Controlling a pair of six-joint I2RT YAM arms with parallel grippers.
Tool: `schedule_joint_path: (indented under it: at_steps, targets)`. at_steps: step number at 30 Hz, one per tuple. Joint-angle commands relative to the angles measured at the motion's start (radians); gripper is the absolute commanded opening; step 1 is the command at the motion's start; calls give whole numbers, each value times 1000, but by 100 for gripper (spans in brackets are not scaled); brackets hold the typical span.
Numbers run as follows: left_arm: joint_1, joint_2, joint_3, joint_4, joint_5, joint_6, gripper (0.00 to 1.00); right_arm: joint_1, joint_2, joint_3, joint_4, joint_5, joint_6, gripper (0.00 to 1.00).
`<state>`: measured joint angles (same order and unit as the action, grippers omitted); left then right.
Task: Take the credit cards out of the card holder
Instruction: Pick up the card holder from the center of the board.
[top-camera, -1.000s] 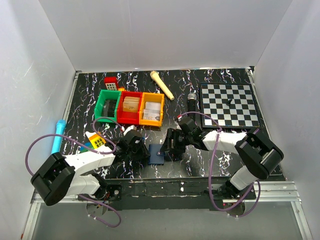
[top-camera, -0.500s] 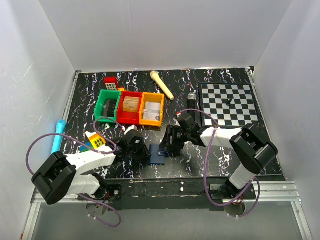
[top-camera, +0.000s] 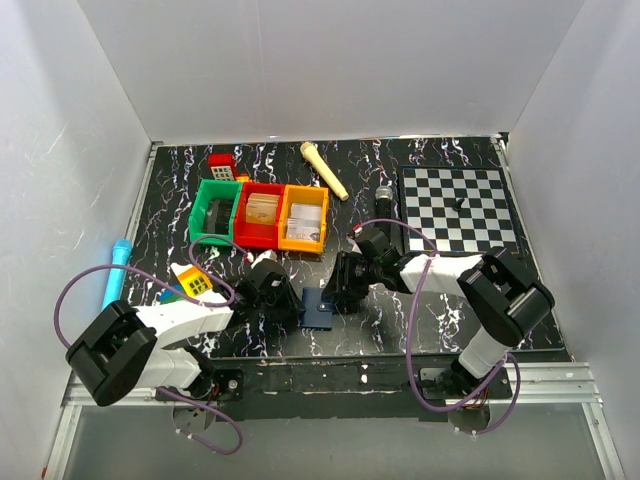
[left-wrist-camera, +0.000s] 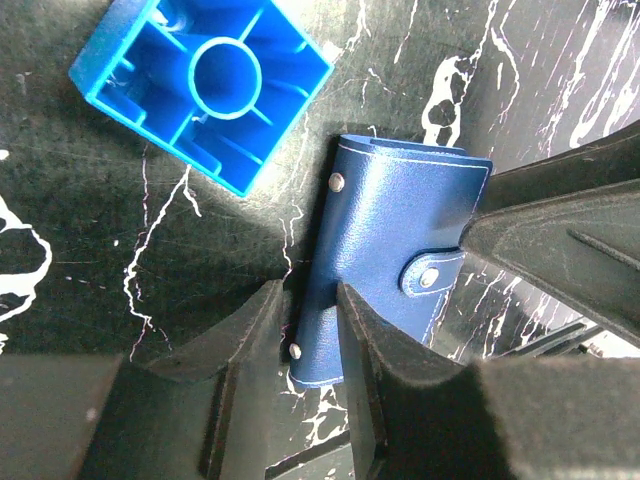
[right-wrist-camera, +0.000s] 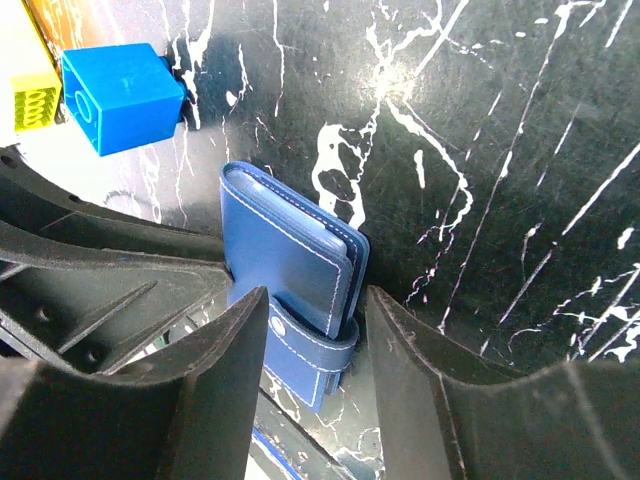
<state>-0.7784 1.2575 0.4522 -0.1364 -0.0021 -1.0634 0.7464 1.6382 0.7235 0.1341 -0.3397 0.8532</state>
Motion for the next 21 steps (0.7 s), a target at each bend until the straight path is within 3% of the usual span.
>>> schedule_joint_path:
  at_steps: [1, 7, 11, 21]
  targets:
    - [-9, 25, -23, -25, 2, 5, 28, -8, 9, 1, 1, 11, -17, 53]
    - [-7, 16, -27, -23, 1, 0, 28, -79, -118, -108, -36, 44, -17, 70]
    - [-7, 14, -33, -20, -1, -4, 28, -85, -179, -157, -59, -2, -28, 67]
    - [-10, 22, -52, 21, 2, -46, 30, -21, -153, -243, 114, -110, 95, 64]
